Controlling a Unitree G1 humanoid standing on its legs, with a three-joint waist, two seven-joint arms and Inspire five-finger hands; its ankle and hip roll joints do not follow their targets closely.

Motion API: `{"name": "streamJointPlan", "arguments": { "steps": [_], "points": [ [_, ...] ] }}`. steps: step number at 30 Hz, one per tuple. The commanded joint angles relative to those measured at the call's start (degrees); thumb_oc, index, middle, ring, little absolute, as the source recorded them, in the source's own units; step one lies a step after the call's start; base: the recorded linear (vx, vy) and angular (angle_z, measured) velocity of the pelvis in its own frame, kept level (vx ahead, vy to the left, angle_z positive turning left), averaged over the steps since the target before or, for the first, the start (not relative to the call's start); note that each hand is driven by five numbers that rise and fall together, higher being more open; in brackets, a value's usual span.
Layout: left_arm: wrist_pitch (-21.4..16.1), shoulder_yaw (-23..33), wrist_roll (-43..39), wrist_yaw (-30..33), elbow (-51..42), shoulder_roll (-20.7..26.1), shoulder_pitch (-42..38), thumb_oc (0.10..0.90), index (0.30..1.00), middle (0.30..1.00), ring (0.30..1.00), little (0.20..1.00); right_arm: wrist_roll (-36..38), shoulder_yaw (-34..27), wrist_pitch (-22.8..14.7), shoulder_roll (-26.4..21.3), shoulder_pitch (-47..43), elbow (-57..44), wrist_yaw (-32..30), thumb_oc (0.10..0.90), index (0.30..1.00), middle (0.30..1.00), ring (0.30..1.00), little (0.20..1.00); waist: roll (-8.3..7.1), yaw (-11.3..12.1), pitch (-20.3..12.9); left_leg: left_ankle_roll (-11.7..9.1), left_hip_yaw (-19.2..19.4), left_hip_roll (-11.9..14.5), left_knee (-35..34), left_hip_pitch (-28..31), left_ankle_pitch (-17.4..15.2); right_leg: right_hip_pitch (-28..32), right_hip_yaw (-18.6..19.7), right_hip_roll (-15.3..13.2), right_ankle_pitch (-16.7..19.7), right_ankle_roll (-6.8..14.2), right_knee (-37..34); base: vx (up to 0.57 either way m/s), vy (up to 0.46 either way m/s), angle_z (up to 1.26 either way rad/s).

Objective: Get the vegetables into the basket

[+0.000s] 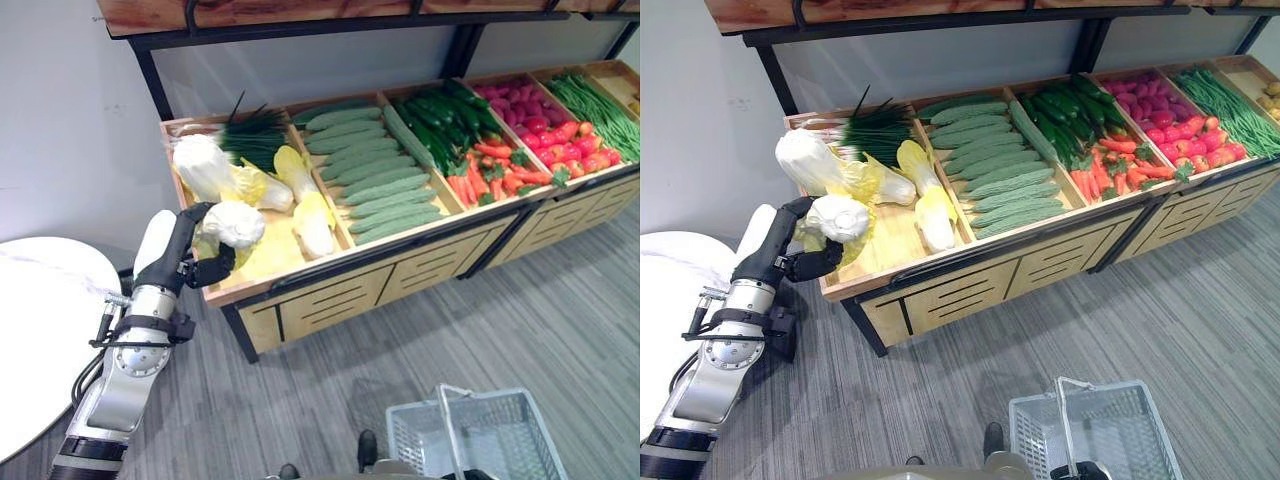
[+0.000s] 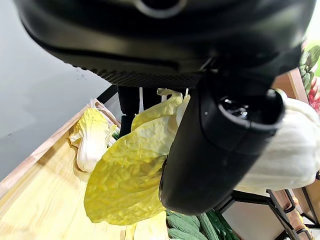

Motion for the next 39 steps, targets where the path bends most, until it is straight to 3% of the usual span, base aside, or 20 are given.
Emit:
{"name": "streamJointPlan", "arguments": {
  "steps": [1,10,15,16,18,19,20,21,22,25,35,37,39],
  "points": [
    [-5.9,0.3,-2.2,2.7,-5.7,1.4,-10.7,0.400,0.300,0.300,0.300,0.300,1.2,1.1,-1.7,0.0,-2.4,1.2,0.4,0.400,0.300,0.300,0.300,0.300,1.81,0.1,-2.7,0.8,-3.4,-1.0,0.4,0.1,-6.6,1.9,-1.9,-2.9,-6.0,4.5,6.2,0.06,0.018,0.06],
    [-5.7,-0.8,-3.8,2.5,-5.5,1.6,-12.1,0.400,0.300,0.300,0.300,0.300,2.9,-0.2,-2.5,-0.7,-1.3,0.3,0.4,0.400,0.300,0.300,0.300,0.300,1.57,-0.9,-1.7,1.2,-2.4,-0.8,8.8,-1.3,-10.8,3.8,-0.4,-3.5,-6.2,4.9,5.7,0.05,0.025,0.01],
    [-5.8,-0.6,-3.6,3.6,-5.4,1.6,-11.4,0.400,0.300,0.300,0.300,0.300,2.1,0.8,-2.6,-0.2,-2.0,-0.5,0.4,0.400,0.300,0.300,0.300,0.300,3.28,-1.5,-0.6,1.4,3.8,-0.1,5.1,-0.4,-9.5,-0.4,2.1,-3.1,-2.2,6.8,6.2,-0.07,0.039,-0.50],
    [-5.7,-0.2,-3.6,3.8,-5.5,1.7,-11.0,0.400,0.300,0.300,0.300,0.300,1.6,1.3,-2.5,0.0,-2.3,-0.6,0.3,0.400,0.300,0.300,0.300,0.300,3.67,-0.7,-0.1,1.2,5.2,0.5,4.4,0.0,-9.0,-1.5,-0.8,-3.6,-2.9,6.8,8.2,-0.11,-0.022,-1.21],
    [-5.3,1.5,-3.0,4.2,-5.8,2.4,-9.9,0.400,0.300,0.300,0.300,0.300,0.6,2.1,-2.4,0.1,-3.0,-0.9,0.3,0.400,0.300,0.300,0.300,0.300,4.48,0.5,0.9,0.6,7.3,1.8,3.2,0.4,-7.8,-2.6,-10.8,-6.1,-5.9,5.8,12.8,-0.10,-0.057,-1.45],
    [-4.8,3.5,-2.1,4.6,-6.3,2.9,-8.5,0.400,0.300,0.300,0.300,0.300,-0.5,2.8,-2.1,0.1,-3.5,-0.8,0.2,0.400,0.300,0.300,0.300,0.300,4.46,2.2,1.0,0.3,9.7,2.4,3.4,0.5,-7.7,-1.5,-20.0,-8.3,-8.0,5.1,16.0,-0.01,-0.218,-1.50],
    [-4.8,4.3,-1.8,4.2,-6.8,3.3,-7.0,0.400,0.300,0.300,0.300,0.300,-1.3,3.8,-2.2,0.2,-3.9,-1.0,0.2,0.400,0.300,0.300,0.300,0.300,3.25,1.5,0.4,-0.5,10.7,2.4,3.5,0.7,-7.5,0.3,-19.2,-6.8,-6.7,5.3,11.9,0.02,-0.197,-1.22],
    [-4.8,4.4,-1.8,4.2,-6.8,3.4,-7.0,0.400,0.300,0.300,0.300,0.300,-1.3,3.8,-2.2,0.2,-3.9,-1.0,0.2,0.400,0.300,0.300,0.300,0.300,3.24,1.5,0.4,-0.5,10.8,2.4,3.5,0.8,-7.5,0.3,-19.2,-6.7,-6.7,5.3,11.9,0.12,-0.326,-0.73],
    [-5.2,4.4,-1.9,3.6,-6.7,2.5,-6.3,0.400,0.300,0.300,0.300,0.300,-1.5,4.1,-2.1,0.0,-3.9,-0.9,0.2,0.400,0.300,0.300,0.300,0.300,2.60,1.5,-0.2,-1.0,11.5,3.4,4.6,1.4,-8.0,1.5,-17.8,-5.3,-8.4,4.3,10.4,0.11,-0.228,-0.32],
    [-5.3,4.2,-2.1,3.5,-6.7,2.5,-6.3,0.400,0.300,0.300,0.300,0.300,-1.5,4.2,-2.1,-0.2,-3.8,-0.9,0.2,0.400,0.300,0.300,0.300,0.300,2.52,1.5,-0.5,-1.1,11.8,3.5,4.3,1.9,-8.0,2.0,-17.7,-4.9,-8.8,4.1,10.0,0.07,-0.136,-0.19],
    [-5.1,2.1,-4.1,2.9,-6.3,1.3,-7.7,0.400,0.300,0.300,0.300,0.300,-1.0,3.2,-2.2,-1.7,-2.8,-2.0,-0.6,0.400,0.300,0.300,0.300,0.300,2.15,-0.3,-1.1,-5.4,11.5,8.0,3.7,2.9,-5.0,3.5,-16.6,-0.1,-14.4,0.7,7.8,0.11,-0.232,-0.01],
    [-5.3,2.0,-4.7,2.5,-6.2,1.1,-7.8,0.400,0.300,0.300,0.300,0.300,-0.5,3.1,-2.3,-2.1,-2.9,-2.2,-0.6,0.400,0.300,0.300,0.300,0.300,1.69,-0.3,-0.7,-6.5,11.2,9.7,7.6,1.5,-5.4,3.6,-16.0,0.8,-15.6,-0.3,8.0,0.10,-0.283,0.05],
    [-5.5,2.2,-5.6,2.4,-5.9,1.1,-7.8,0.400,0.300,0.300,0.300,0.300,-0.2,3.7,-2.4,-2.5,-3.6,-2.1,-0.6,0.400,0.300,0.300,0.300,0.300,0.85,0.7,0.6,-9.2,8.3,13.1,18.9,-2.5,-3.2,4.5,-14.1,2.7,-16.6,-2.2,6.8,0.12,-0.357,-0.09]
  ]
}}
